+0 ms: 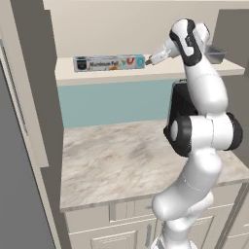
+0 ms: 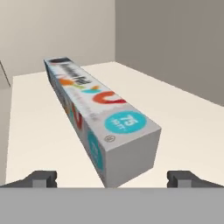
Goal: Retrieve the tupperware and aluminum foil from the cabinet and place them on the dining counter near the plate with cucumber and sweet potato to prepare for storing leftovers.
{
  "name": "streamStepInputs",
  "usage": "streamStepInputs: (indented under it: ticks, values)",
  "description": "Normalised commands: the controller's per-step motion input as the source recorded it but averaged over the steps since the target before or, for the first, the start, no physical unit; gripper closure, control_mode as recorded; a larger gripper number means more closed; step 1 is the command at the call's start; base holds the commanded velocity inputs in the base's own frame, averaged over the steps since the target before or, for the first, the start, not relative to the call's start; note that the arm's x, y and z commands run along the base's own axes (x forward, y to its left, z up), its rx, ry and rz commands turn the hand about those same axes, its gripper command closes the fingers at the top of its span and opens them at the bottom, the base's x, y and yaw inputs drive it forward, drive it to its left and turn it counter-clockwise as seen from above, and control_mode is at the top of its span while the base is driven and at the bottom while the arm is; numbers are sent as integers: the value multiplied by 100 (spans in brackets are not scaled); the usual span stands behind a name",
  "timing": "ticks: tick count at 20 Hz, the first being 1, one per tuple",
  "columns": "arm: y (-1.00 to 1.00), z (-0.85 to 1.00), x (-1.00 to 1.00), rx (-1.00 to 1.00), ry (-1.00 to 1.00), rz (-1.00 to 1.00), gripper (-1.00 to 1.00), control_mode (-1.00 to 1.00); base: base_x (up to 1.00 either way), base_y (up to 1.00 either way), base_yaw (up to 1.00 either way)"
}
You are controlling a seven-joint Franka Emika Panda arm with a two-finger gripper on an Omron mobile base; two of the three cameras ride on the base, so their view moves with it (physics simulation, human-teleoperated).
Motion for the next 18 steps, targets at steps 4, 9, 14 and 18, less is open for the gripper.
streamStepInputs:
  ticks: [4, 9, 14, 18]
  values:
    - [0, -2, 33, 0, -8, 11, -100, -100, 0, 0, 0]
    - [0, 0, 24, 0, -13, 14, -100, -100, 0, 0, 0]
    - [2, 0, 9, 0, -12, 16, -100, -100, 0, 0, 0]
    - [10, 0, 0, 0, -3, 15, -100, -100, 0, 0, 0]
